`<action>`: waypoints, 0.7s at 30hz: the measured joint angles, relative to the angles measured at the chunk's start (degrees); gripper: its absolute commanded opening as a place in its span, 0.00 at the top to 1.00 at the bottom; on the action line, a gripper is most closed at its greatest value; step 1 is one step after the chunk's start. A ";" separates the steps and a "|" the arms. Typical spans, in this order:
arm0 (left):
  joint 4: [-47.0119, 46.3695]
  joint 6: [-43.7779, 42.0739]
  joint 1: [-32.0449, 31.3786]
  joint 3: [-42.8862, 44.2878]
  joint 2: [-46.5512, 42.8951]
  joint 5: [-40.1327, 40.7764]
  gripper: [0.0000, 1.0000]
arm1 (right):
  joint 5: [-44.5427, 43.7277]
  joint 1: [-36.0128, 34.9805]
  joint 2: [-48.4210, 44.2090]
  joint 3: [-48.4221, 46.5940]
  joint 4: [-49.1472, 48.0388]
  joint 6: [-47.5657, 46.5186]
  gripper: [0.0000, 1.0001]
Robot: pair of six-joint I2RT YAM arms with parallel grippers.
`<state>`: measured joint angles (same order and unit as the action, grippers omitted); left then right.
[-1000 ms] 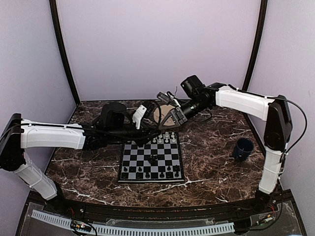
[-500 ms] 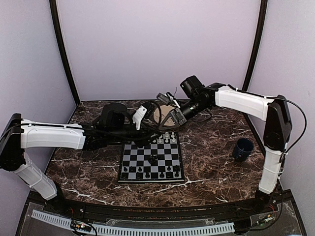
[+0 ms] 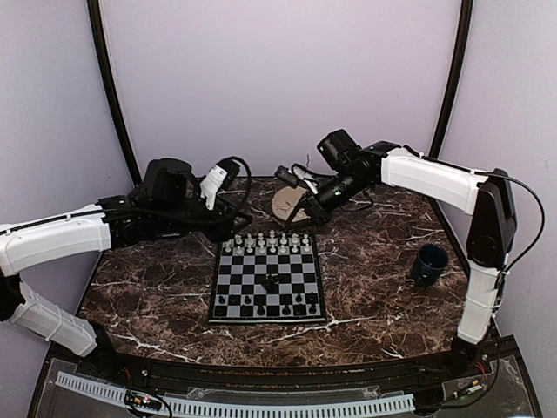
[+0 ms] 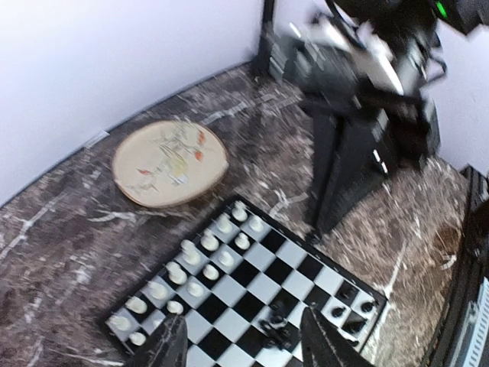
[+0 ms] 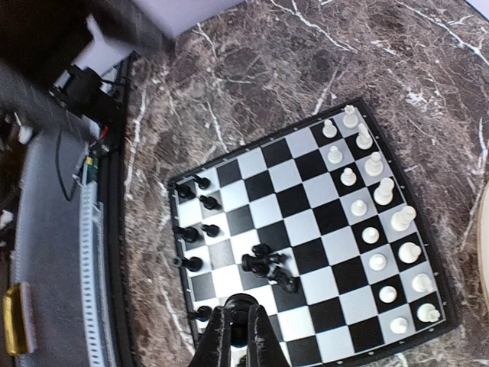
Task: Set up the chess pieces on the board
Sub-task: Pass from the left arm to the right, then place the pawn at c7.
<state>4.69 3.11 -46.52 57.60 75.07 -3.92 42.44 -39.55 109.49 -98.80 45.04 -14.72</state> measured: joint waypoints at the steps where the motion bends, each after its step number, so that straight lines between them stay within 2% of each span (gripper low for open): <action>1: 0.15 -0.04 1.66 0.94 -0.87 0.42 0.47 | -1.95 -0.44 -0.17 0.39 -0.24 -1.22 1.00; 6: -1.64 -0.07 10.84 3.63 -1.77 0.57 0.47 | -12.39 -6.21 -0.74 4.44 -1.14 -7.65 1.00; 11: -3.89 2.38 18.88 0.13 -1.49 -3.82 0.48 | -20.70 -13.49 -0.74 10.27 -2.60 -12.46 1.00; 15: -3.93 3.19 20.15 -2.43 -1.51 -5.27 0.48 | -25.55 -16.90 -0.72 13.05 -3.45 -15.04 1.00; 21: -4.20 3.32 20.04 -2.69 -1.86 -6.67 0.48 | -30.16 -18.10 0.68 13.88 -5.09 -17.44 1.00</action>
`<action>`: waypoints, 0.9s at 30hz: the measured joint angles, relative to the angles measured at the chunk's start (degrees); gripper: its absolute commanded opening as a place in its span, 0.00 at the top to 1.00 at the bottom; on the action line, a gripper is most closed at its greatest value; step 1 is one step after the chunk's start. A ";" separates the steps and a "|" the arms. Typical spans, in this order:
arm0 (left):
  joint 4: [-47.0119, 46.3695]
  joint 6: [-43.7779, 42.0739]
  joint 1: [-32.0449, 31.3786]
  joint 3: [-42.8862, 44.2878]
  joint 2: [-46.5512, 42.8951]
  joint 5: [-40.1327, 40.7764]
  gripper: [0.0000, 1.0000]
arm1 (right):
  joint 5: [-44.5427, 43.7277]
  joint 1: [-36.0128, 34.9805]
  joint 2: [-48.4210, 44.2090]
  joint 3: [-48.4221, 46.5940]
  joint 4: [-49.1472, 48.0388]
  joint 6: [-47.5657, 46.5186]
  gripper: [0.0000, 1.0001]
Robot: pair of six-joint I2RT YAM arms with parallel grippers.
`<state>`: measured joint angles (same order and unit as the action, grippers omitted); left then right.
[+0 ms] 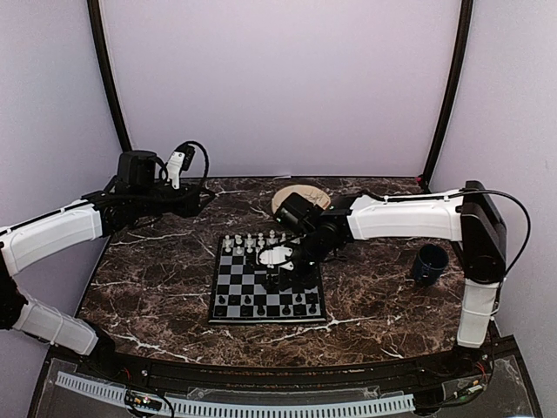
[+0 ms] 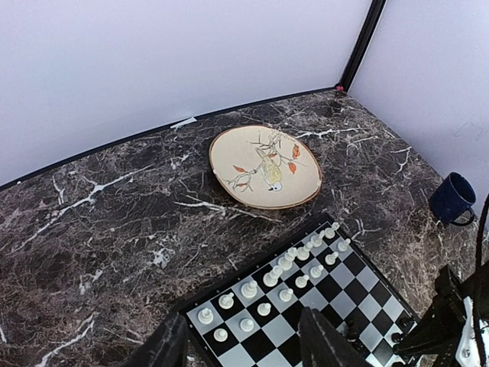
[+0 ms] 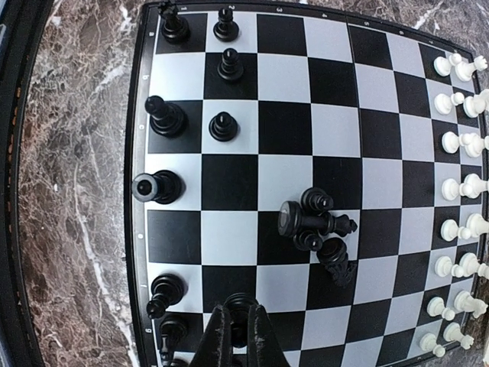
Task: Set up the chess pieces on the board
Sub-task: Place the pawn at c7.
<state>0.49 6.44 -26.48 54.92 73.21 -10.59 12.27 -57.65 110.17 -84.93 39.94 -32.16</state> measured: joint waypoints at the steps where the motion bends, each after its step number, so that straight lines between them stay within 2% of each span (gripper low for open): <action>1: 0.00 0.00 0.00 0.00 -0.04 -0.15 0.48 | -0.46 -0.02 0.39 0.00 -0.11 -0.20 1.00; 9: 0.00 0.00 0.00 0.00 -0.07 -0.83 0.48 | -1.64 -0.07 4.07 0.00 0.02 -0.70 0.99; 27: 0.00 0.04 0.00 0.00 -0.07 -2.29 0.49 | -1.38 -0.76 4.79 0.02 0.66 -2.36 0.96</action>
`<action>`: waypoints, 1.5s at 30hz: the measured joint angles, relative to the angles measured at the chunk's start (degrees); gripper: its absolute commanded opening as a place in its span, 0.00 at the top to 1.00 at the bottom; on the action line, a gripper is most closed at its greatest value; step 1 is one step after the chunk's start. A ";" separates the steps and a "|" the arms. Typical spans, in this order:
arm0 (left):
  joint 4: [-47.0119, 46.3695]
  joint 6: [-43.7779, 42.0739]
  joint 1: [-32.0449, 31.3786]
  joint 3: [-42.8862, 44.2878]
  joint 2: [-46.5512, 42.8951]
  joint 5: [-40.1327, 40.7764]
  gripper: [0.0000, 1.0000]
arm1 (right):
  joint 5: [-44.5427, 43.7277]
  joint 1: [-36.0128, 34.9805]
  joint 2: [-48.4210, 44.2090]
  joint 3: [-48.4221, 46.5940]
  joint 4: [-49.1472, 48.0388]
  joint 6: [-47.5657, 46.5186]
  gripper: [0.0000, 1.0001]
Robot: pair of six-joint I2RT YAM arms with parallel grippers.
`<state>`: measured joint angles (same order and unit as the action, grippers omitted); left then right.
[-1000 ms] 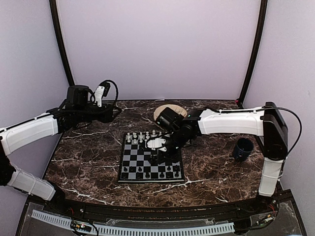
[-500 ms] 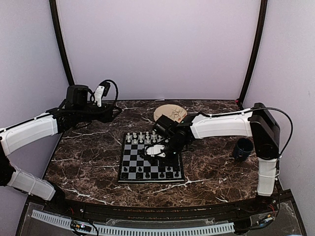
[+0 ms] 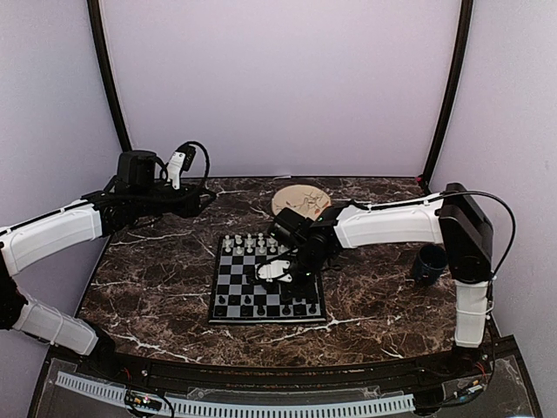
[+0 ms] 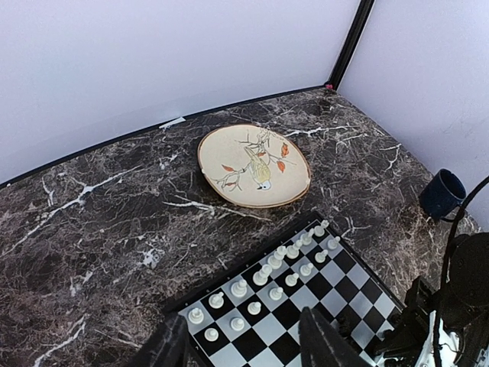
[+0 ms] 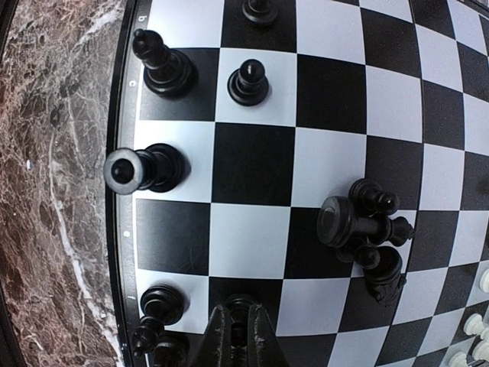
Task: Set up the chess pieces on the board
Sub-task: Place the pawn at c7, then pick up the pawn from the chessboard.
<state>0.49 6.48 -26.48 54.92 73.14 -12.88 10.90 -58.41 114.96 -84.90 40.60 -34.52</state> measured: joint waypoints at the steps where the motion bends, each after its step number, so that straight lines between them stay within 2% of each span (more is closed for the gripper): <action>1: 0.00 0.00 0.00 0.00 0.00 -0.02 0.49 | -0.07 0.00 0.17 0.00 0.02 0.00 0.96; 4: 0.00 0.02 0.00 0.00 0.00 -0.15 0.49 | -0.26 0.00 0.44 0.00 -0.07 0.00 0.94; 14: 0.00 0.02 0.00 0.00 0.09 -0.39 0.50 | -0.44 -0.09 0.44 0.00 0.35 0.48 0.80; 20: 0.50 0.00 0.00 0.26 2.38 -1.57 0.51 | 0.07 0.42 0.02 -1.11 2.47 0.79 0.78; 26: 6.01 -0.17 -2.54 2.80 6.38 -0.72 0.56 | 2.69 3.37 -4.90 -2.08 3.61 1.46 0.77; 33: 14.08 -3.28 -10.58 6.12 10.47 -1.53 0.68 | 7.37 11.72 -17.62 6.23 -0.83 3.78 0.77; 40: 21.84 -8.28 -17.97 9.86 19.17 -2.93 0.68 | 15.32 25.07 -26.93 21.00 -9.38 8.00 0.74; 45: 25.46 -11.06 -19.50 13.86 24.70 -2.91 0.72 | 19.52 31.58 -30.34 27.32 -15.08 10.67 0.73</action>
<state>25.96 -4.58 -45.98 68.77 97.84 -15.79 30.41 -26.83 84.62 -57.58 25.52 -23.86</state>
